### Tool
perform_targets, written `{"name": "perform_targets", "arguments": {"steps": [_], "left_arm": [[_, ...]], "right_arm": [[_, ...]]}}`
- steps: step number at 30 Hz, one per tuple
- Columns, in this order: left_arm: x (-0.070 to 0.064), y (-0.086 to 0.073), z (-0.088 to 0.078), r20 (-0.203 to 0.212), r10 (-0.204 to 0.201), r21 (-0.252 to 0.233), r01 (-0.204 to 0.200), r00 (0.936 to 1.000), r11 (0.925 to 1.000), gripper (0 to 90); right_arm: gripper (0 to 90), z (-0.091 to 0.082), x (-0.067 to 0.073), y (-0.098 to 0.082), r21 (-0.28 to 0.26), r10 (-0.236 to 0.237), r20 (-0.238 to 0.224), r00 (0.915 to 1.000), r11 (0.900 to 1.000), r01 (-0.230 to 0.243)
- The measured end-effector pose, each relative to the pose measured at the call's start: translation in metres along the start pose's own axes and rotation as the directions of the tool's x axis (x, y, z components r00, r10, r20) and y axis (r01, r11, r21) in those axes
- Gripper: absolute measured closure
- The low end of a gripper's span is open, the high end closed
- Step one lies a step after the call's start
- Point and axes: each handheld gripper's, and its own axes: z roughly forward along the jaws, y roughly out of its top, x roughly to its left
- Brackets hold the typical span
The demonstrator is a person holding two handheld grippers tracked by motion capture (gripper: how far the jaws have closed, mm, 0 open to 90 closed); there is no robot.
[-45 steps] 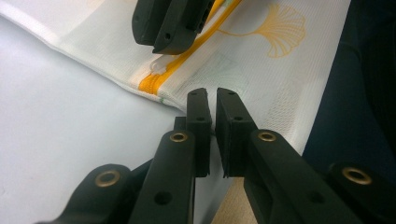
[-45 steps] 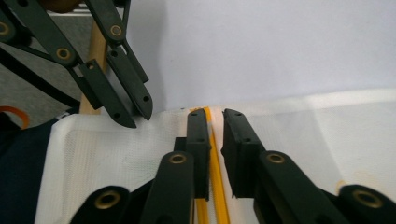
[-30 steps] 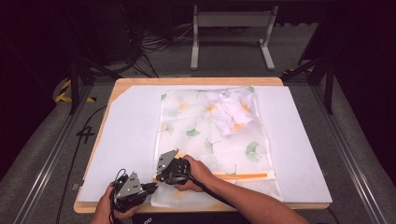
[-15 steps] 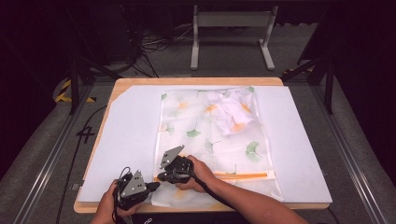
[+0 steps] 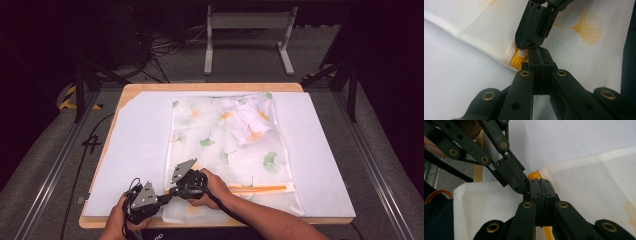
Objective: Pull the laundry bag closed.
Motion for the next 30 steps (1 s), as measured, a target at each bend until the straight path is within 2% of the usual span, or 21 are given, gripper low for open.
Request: {"name": "perform_targets", "arguments": {"steps": [3,11,16,30], "left_arm": [[0.002,-0.002,0.000,0.015,-0.037,-0.014,0.037,0.9992,0.9992,90.0],[0.001,-0.004,-0.001,0.008,-0.032,-0.017,0.032,0.9995,0.9994,90.0],[0.002,-0.005,-0.001,0.014,-0.040,-0.023,0.040,0.9991,0.9989,90.0],[0.004,-0.006,-0.001,0.024,-0.045,-0.024,0.045,0.9987,0.9987,90.0]], "right_arm": [[90.0,-0.001,0.000,-0.002,0.007,0.002,-0.002,1.0000,1.000,-0.002],[90.0,-0.002,0.001,-0.004,0.009,-0.020,0.003,0.9998,1.000,0.020],[90.0,-0.004,-0.001,-0.006,0.011,-0.017,-0.007,0.9998,1.000,0.017],[90.0,-0.017,-0.003,-0.016,0.031,-0.019,0.006,0.9998,0.999,0.019]]}}
